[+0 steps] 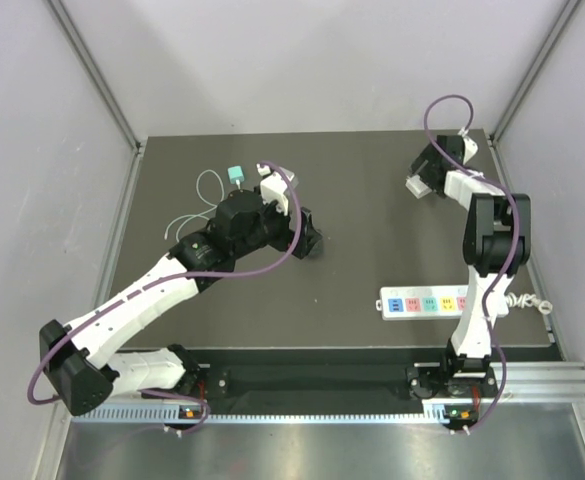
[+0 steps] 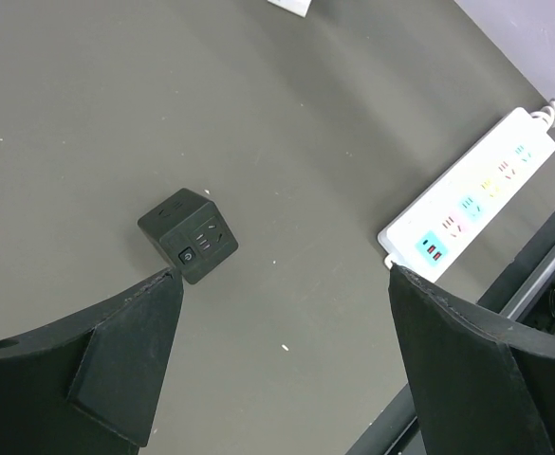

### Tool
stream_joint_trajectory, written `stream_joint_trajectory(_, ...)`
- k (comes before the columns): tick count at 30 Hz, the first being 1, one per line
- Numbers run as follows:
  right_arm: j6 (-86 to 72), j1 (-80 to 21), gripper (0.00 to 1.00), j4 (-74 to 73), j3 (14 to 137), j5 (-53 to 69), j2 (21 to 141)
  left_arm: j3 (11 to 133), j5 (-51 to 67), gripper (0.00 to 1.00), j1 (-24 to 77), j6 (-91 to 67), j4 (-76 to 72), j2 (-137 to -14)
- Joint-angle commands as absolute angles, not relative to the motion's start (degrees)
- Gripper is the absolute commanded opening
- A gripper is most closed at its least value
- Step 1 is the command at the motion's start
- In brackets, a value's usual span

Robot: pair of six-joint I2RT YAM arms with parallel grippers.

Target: Insert the plug

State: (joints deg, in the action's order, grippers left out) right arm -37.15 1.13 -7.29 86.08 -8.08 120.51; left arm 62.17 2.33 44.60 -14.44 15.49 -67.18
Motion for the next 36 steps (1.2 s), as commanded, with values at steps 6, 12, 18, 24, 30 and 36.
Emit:
stream_joint_trajectory(6, -36.39, 2.20, 0.83, -11.68, 93.34, -6.94, 125.77, 63.10, 2.99, 0.94, 44.12, -14.06, 13.97, -67.41)
stream_joint_trajectory(12, -34.02, 1.93, 0.64, -10.63, 92.64, -3.70, 125.60, 62.93, 2.46, 0.94, 43.77, -13.89, 13.97, -66.97)
stream_joint_trajectory(18, -30.24, 1.06, 0.46, -8.09, 86.07, 4.47, 119.28, 63.54, -2.20, 0.93, 43.59, -14.06, 15.21, -68.64)
stream_joint_trajectory(24, -27.68, -4.12, 0.43, -4.58, 73.60, 9.05, 108.30, 63.28, -2.54, 0.92, 43.16, -15.64, 14.85, -69.43)
stream_joint_trajectory(30, -33.74, -6.85, 0.42, 3.24, 60.76, 20.37, 92.48, 67.74, -5.37, 0.92, 42.72, -16.78, 19.41, -71.62)
stream_joint_trajectory(36, -39.28, -9.93, 0.43, 5.35, 51.00, 27.33, 76.22, 71.89, 4.57, 0.89, 42.71, -22.48, 17.68, -72.60)
